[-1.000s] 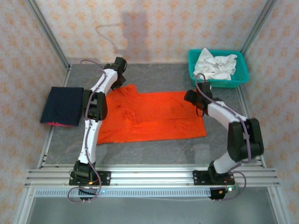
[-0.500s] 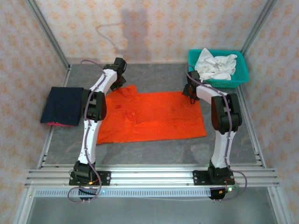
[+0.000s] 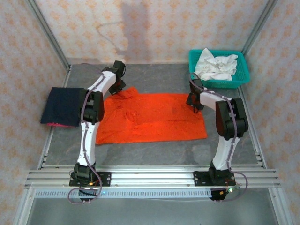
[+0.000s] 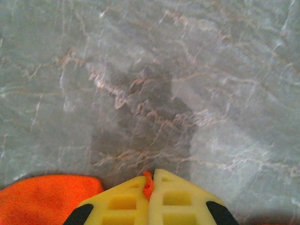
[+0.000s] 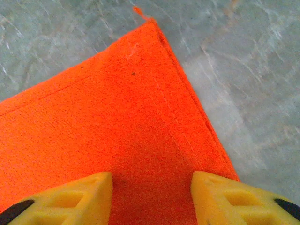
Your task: Fold and stack the t-shirts
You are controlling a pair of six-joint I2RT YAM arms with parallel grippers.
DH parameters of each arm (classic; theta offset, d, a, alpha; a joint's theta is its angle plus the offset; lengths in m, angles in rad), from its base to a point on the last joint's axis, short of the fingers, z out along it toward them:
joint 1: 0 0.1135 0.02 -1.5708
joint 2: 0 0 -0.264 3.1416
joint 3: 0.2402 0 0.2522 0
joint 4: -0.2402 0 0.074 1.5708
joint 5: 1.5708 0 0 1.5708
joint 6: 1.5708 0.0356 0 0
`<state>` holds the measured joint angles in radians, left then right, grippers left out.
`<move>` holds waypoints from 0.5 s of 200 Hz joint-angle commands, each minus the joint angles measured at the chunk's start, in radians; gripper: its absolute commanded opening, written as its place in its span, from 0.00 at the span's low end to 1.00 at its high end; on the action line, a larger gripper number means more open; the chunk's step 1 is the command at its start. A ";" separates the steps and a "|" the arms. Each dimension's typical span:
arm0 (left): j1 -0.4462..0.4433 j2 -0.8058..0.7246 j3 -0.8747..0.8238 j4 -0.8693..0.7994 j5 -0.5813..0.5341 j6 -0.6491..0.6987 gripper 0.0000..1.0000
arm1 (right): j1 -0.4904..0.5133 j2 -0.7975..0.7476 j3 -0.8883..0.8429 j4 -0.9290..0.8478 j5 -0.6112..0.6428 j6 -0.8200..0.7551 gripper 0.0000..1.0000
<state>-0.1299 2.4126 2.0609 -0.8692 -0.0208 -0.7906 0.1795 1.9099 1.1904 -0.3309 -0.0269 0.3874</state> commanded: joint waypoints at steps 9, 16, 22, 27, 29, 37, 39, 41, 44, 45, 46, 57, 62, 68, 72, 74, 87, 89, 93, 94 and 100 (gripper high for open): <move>0.004 -0.080 -0.092 0.017 0.019 0.013 0.00 | -0.006 -0.070 -0.072 -0.077 -0.026 0.043 0.49; 0.005 -0.089 -0.107 0.018 0.019 0.013 0.00 | -0.006 -0.086 -0.084 -0.077 -0.031 0.045 0.49; 0.005 -0.097 -0.120 0.023 0.019 0.014 0.00 | -0.006 -0.101 -0.096 -0.069 -0.033 0.045 0.49; 0.004 -0.103 -0.129 0.027 0.019 0.014 0.00 | -0.006 -0.114 -0.106 -0.057 -0.034 0.041 0.49; 0.005 -0.104 -0.134 0.029 0.018 0.014 0.00 | -0.006 -0.119 -0.109 -0.052 -0.034 0.039 0.49; 0.005 -0.110 -0.141 0.036 0.018 0.016 0.00 | -0.007 -0.131 -0.111 -0.040 -0.036 0.030 0.49; 0.005 -0.109 -0.141 0.037 0.018 0.017 0.00 | -0.006 -0.132 -0.109 -0.039 -0.036 0.028 0.49; 0.004 -0.109 -0.141 0.037 0.018 0.017 0.00 | -0.007 -0.133 -0.106 -0.038 -0.036 0.025 0.50; 0.005 -0.109 -0.138 0.036 0.017 0.019 0.00 | -0.006 -0.134 -0.100 -0.037 -0.038 0.021 0.50; 0.005 -0.109 -0.137 0.036 0.016 0.019 0.00 | -0.007 -0.134 -0.098 -0.037 -0.038 0.019 0.51; 0.005 -0.109 -0.136 0.036 0.016 0.019 0.00 | -0.007 -0.134 -0.096 -0.037 -0.040 0.018 0.51; 0.004 -0.103 -0.119 0.030 0.015 0.022 0.00 | -0.006 -0.130 -0.063 -0.034 -0.050 0.008 0.55; 0.006 -0.100 -0.110 0.028 0.015 0.022 0.00 | -0.006 -0.126 -0.049 -0.027 -0.059 0.004 0.57; 0.005 -0.095 -0.095 0.023 0.015 0.024 0.00 | -0.006 -0.121 -0.033 -0.016 -0.079 0.000 0.58; 0.005 -0.091 -0.085 0.019 0.015 0.024 0.00 | -0.005 -0.115 -0.022 -0.010 -0.093 -0.003 0.59; 0.005 -0.089 -0.080 0.016 0.015 0.024 0.00 | -0.005 -0.113 -0.018 -0.007 -0.100 -0.004 0.60; 0.005 -0.077 -0.051 0.002 0.013 0.024 0.00 | 0.008 -0.095 0.013 -0.003 -0.136 -0.018 0.60; 0.004 -0.076 -0.047 0.000 0.013 0.024 0.00 | 0.013 -0.092 0.018 -0.003 -0.138 -0.021 0.60; 0.005 -0.074 -0.041 -0.002 0.013 0.024 0.00 | 0.023 -0.088 0.024 -0.006 -0.141 -0.023 0.60; 0.005 -0.073 -0.040 -0.003 0.013 0.024 0.00 | 0.024 -0.087 0.025 -0.006 -0.142 -0.024 0.60; 0.005 -0.071 -0.034 -0.004 0.013 0.024 0.00 | 0.041 -0.081 0.033 -0.011 -0.143 -0.029 0.60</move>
<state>-0.1299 2.3402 1.9667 -0.8448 -0.0036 -0.7834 0.1829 1.8103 1.1614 -0.3573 -0.1253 0.3889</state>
